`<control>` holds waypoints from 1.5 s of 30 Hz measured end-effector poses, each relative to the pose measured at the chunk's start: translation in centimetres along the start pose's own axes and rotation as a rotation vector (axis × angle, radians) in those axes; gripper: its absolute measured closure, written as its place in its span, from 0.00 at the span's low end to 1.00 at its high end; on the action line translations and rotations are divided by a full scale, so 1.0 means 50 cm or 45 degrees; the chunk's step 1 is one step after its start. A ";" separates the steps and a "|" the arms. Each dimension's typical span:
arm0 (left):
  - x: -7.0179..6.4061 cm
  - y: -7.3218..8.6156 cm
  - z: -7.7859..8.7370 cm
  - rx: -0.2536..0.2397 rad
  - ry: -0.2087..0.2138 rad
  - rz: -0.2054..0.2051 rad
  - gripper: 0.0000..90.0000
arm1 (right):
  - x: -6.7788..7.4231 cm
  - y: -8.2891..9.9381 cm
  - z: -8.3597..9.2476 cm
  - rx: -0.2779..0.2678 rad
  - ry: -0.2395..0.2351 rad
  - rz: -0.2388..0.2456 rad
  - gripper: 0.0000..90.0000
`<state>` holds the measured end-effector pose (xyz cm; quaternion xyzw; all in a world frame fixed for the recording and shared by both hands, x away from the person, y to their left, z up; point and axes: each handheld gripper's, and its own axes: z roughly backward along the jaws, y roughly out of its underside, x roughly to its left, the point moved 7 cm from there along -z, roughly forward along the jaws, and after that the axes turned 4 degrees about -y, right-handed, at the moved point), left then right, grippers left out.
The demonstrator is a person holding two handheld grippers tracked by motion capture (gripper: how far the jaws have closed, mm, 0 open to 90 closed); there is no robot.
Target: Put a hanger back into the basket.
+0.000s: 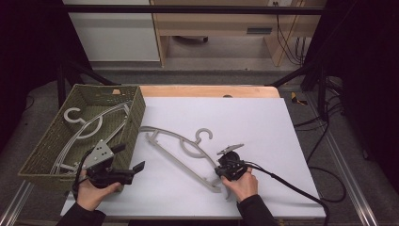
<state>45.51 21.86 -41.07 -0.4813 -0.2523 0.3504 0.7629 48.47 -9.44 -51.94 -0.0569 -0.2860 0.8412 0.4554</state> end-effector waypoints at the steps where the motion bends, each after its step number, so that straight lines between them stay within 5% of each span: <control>1: 0.000 0.000 0.000 0.000 0.000 -0.002 0.07 | -0.005 0.002 0.003 -0.003 0.006 -0.010 0.90; 10: -0.007 0.001 -0.003 0.008 0.010 -0.011 0.07 | -0.050 0.033 0.035 0.044 0.012 0.030 0.91; 21: -0.012 0.004 -0.008 0.020 0.016 -0.017 0.07 | -0.044 0.023 0.024 0.016 -0.002 0.055 0.80; 27: -0.017 0.007 -0.014 0.039 0.022 -0.026 0.07 | -0.042 0.020 0.018 0.059 0.067 0.103 0.83; 39: -0.021 0.009 -0.017 0.055 0.030 -0.039 0.07 | -0.047 0.013 0.018 0.101 0.049 0.078 0.92; 45: -0.023 0.006 -0.014 0.059 0.036 -0.047 0.07 | -0.053 0.009 0.032 0.065 0.059 0.131 0.92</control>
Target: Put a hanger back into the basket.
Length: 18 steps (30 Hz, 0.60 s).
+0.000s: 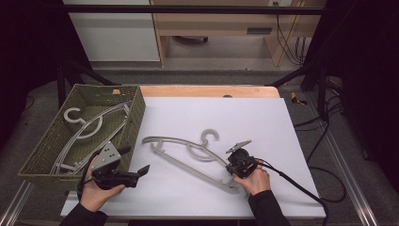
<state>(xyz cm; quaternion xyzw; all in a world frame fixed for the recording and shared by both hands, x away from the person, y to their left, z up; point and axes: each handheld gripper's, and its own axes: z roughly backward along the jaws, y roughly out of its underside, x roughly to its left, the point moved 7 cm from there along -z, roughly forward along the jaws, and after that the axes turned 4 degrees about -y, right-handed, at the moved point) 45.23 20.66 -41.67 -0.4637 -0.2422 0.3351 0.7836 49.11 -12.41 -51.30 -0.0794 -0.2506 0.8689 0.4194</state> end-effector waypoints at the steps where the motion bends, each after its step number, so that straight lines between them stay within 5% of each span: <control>1: -0.001 -0.002 0.001 0.002 -0.001 -0.006 0.07 | 0.003 0.001 0.005 0.004 -0.013 -0.011 0.92; 7: -0.009 -0.014 -0.001 0.019 0.012 -0.027 0.07 | 0.002 0.006 0.038 -0.034 -0.058 0.028 0.92; 11: -0.020 -0.029 -0.009 0.054 0.031 -0.061 0.07 | 0.002 0.011 0.068 -0.070 -0.107 0.121 0.92; 18: -0.035 -0.057 -0.042 0.168 0.080 -0.137 0.07 | 0.027 0.020 0.098 -0.104 -0.185 0.206 0.92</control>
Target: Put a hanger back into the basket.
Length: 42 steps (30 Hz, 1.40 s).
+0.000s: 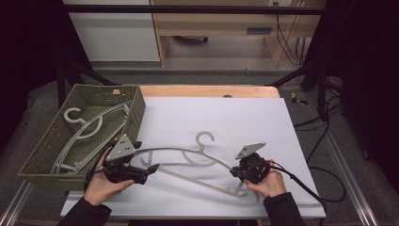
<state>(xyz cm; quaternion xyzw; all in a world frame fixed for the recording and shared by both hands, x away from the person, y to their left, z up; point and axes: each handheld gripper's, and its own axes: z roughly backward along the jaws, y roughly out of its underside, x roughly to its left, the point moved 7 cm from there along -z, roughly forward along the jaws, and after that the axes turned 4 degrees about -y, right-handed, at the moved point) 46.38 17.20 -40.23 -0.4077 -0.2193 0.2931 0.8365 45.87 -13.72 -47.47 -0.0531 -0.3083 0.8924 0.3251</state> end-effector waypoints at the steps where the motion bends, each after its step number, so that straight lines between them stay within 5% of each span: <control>1: 0.000 -0.004 -0.005 0.019 0.008 -0.011 0.07 | 0.001 0.001 0.003 0.002 -0.014 0.024 0.92; 11: 0.003 -0.004 -0.055 0.200 0.043 -0.127 0.13 | 0.024 0.008 0.026 -0.006 -0.073 0.102 0.92; 24: -0.028 0.035 -0.106 0.418 0.154 -0.341 0.49 | 0.038 0.012 0.023 0.007 -0.103 0.158 0.92; 28: -0.040 0.044 -0.116 0.443 0.176 -0.396 0.63 | 0.040 0.013 0.021 0.015 -0.102 0.164 0.92; 35: -0.048 0.054 -0.121 0.471 0.195 -0.408 0.84 | 0.041 0.014 0.019 0.030 -0.105 0.195 0.92; 42: -0.059 0.059 -0.108 0.479 0.181 -0.457 0.88 | 0.041 0.013 0.014 0.021 -0.121 0.202 0.91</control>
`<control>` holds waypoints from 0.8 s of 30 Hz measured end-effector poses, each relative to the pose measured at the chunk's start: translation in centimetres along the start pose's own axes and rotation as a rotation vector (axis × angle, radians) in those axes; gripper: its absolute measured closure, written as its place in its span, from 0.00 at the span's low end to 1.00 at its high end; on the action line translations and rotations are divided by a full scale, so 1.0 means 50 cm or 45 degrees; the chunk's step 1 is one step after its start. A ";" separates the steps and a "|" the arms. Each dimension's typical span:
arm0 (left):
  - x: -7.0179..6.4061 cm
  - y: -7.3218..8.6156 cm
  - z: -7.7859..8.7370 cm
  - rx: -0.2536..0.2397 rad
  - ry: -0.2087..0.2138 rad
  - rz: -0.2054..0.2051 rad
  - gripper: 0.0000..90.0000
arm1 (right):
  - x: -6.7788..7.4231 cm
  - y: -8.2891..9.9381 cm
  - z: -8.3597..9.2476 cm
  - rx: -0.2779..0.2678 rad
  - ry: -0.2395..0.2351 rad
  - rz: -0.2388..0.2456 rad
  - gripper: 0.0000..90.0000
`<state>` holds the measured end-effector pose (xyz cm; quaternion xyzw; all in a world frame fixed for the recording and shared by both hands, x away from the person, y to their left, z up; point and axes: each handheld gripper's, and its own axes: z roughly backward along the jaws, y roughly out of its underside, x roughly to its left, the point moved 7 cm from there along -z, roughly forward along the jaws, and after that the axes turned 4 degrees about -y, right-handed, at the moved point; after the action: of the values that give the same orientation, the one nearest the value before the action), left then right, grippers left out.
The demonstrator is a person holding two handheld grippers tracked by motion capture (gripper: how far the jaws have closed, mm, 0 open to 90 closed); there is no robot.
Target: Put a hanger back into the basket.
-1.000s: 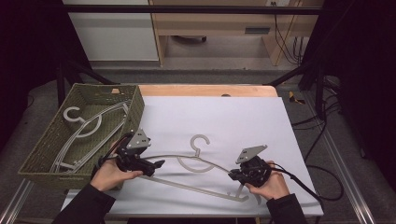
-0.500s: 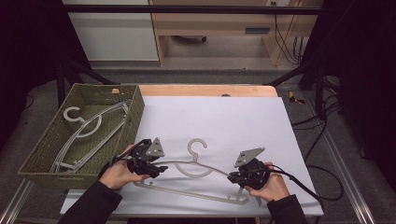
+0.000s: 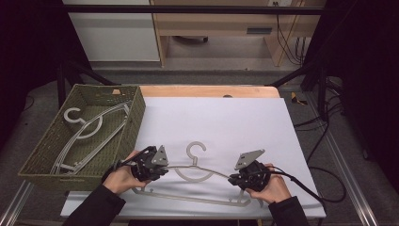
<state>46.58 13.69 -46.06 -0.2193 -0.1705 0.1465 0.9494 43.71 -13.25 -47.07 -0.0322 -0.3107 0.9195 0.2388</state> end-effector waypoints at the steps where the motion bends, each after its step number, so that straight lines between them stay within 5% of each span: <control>1: -0.003 0.000 0.003 -0.011 0.001 0.004 0.88 | -0.003 -0.001 0.001 -0.010 0.016 0.012 0.90; 13: -0.027 0.002 0.013 -0.144 -0.033 0.093 0.91 | -0.029 -0.017 0.024 -0.172 0.131 -0.016 0.74; 24: -0.001 0.015 0.022 -0.168 -0.159 0.276 0.91 | -0.073 -0.024 0.107 -0.521 0.285 -0.192 0.45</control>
<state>45.93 14.74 -45.50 -0.2889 -0.2137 0.2500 0.8991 46.32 -17.05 -42.38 -0.1581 -0.4636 0.8077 0.3281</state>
